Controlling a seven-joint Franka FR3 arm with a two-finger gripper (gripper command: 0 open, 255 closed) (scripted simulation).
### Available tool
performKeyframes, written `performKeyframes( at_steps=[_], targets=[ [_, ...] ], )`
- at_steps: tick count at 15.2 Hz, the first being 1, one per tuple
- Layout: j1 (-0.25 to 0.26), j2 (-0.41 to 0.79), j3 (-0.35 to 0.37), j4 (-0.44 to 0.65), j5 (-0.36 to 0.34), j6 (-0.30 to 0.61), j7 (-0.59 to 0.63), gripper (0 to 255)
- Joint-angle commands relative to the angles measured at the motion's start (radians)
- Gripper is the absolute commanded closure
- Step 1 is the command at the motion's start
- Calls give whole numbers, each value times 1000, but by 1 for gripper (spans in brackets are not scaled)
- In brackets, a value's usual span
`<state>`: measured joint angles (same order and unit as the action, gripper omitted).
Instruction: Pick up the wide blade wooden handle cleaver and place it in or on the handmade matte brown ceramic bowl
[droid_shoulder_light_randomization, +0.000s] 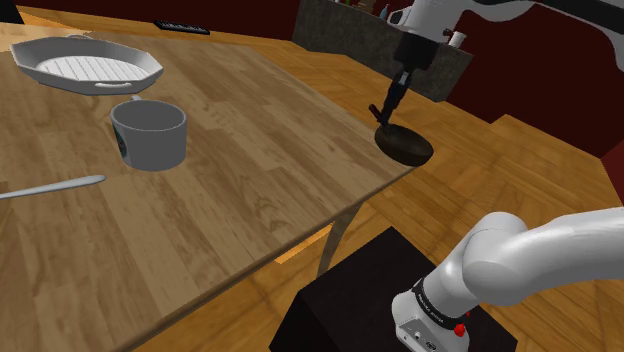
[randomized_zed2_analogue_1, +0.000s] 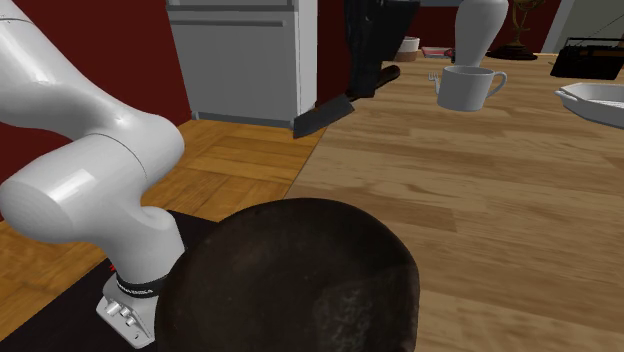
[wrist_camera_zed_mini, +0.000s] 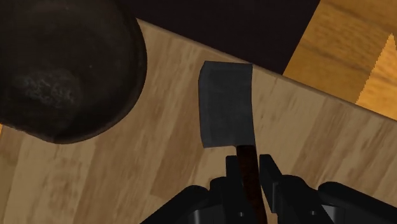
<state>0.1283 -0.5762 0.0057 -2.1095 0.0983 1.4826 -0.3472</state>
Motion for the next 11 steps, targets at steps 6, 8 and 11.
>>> performKeyframes(
  at_steps=[6, 8, 11],
  targets=[
    [-52, 7, -142, 27, -87, -32, -175, 255],
    [-66, 20, -181, 44, -109, -37, -225, 255],
    [-84, 48, -242, 78, -141, -44, -300, 255]
  ],
)
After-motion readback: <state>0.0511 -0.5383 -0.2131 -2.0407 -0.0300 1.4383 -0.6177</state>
